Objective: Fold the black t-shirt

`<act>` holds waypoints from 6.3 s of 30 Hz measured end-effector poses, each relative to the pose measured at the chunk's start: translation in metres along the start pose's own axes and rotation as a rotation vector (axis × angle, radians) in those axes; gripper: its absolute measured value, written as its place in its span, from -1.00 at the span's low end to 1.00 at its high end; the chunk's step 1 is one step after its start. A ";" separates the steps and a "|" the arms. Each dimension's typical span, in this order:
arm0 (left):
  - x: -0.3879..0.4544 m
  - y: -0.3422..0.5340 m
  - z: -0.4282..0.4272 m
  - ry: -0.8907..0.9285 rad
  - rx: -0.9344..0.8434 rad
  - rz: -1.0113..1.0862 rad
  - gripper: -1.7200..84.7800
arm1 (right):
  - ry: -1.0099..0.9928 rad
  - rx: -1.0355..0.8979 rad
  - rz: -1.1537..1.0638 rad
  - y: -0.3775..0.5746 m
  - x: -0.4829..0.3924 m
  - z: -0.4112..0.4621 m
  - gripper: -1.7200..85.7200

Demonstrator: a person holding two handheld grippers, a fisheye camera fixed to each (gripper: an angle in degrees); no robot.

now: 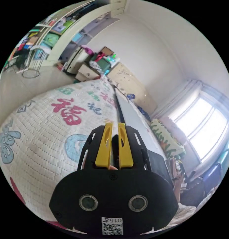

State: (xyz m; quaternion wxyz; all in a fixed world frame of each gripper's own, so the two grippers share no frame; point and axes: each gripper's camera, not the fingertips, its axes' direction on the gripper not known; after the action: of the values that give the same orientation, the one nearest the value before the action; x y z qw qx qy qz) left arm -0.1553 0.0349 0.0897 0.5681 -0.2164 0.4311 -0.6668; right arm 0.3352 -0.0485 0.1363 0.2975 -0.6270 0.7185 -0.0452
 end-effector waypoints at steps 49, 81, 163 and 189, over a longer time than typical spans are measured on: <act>0.342 0.470 0.583 -0.329 -0.680 1.011 -0.94 | -0.160 -0.039 -0.069 -0.068 -0.259 -0.176 -0.98; 0.042 0.105 0.226 0.107 -0.327 0.338 -0.97 | -0.848 -0.049 -0.378 0.006 -0.817 -0.262 -0.98; -0.085 0.368 -0.184 -0.274 -0.106 0.832 -0.95 | -0.308 -0.262 -0.311 0.270 -0.273 -0.267 -0.91; -0.303 0.338 -0.185 -0.158 -0.111 0.724 -0.96 | -0.224 -0.312 -0.411 0.257 -0.324 -0.263 -0.97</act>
State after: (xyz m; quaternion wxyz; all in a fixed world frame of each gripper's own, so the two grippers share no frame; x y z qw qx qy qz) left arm -0.0267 0.3874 -0.2258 0.7859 -0.1312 0.4702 -0.3795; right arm -0.0044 0.2249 0.3590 0.2594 -0.7991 0.5370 0.0761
